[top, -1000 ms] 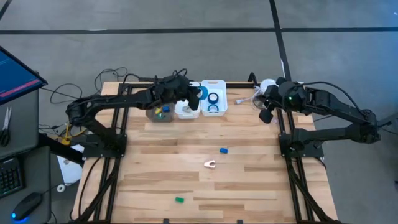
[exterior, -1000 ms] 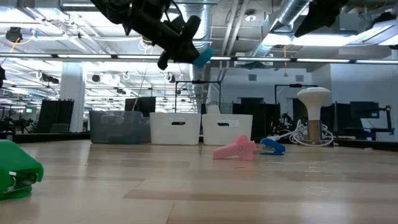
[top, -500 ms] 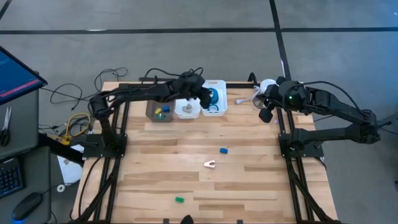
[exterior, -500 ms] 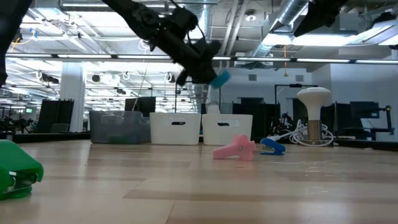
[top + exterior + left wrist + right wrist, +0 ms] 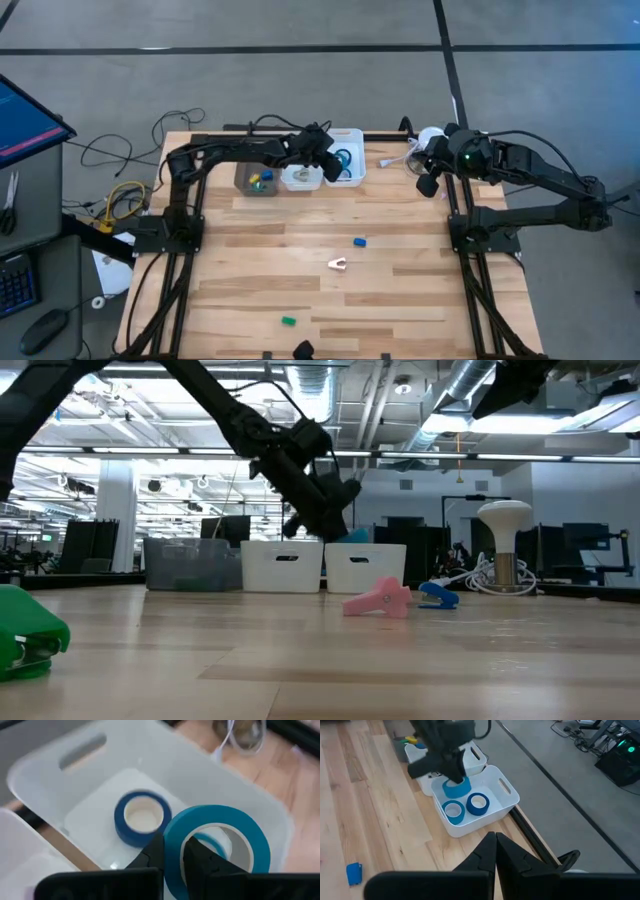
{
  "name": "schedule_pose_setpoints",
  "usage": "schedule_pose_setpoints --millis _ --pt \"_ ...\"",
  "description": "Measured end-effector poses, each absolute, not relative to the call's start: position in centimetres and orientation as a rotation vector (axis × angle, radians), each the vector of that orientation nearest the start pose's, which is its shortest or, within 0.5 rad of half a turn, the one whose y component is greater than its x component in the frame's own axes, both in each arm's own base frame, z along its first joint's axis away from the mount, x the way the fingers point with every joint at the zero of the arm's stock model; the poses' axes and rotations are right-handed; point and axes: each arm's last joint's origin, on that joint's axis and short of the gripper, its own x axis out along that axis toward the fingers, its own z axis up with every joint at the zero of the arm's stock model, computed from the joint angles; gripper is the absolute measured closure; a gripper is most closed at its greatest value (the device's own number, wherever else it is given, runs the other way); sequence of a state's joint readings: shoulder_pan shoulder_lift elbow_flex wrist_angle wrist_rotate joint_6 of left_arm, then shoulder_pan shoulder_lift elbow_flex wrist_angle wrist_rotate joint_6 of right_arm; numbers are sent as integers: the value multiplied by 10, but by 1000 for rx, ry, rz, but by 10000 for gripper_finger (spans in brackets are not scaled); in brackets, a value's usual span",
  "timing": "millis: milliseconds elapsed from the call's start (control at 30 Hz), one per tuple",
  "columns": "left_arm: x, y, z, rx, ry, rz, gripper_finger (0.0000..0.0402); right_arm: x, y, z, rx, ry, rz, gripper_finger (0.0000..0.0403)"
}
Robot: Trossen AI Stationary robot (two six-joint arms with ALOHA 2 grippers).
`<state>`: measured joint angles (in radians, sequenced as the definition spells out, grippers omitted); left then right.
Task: Pick and place Stapler, Stapler remover, tape
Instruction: Put the light blue tape into the right white bin
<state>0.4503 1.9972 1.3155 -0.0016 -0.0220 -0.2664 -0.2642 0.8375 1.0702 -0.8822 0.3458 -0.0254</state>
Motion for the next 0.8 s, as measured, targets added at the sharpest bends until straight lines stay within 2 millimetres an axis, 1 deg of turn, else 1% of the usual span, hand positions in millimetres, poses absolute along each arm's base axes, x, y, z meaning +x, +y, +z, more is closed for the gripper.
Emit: schedule_pose_setpoints --millis 133,433,533,800 --pt "391 190 165 -404 630 544 380 136 -47 357 -51 666 -580 402" --pt "389 193 164 -396 630 575 378 136 -47 357 -51 667 -580 402" --pt "389 194 164 -381 628 611 359 136 -47 357 -51 667 -580 402" --pt "392 192 167 -372 589 606 291 136 -47 357 -51 667 -580 402"
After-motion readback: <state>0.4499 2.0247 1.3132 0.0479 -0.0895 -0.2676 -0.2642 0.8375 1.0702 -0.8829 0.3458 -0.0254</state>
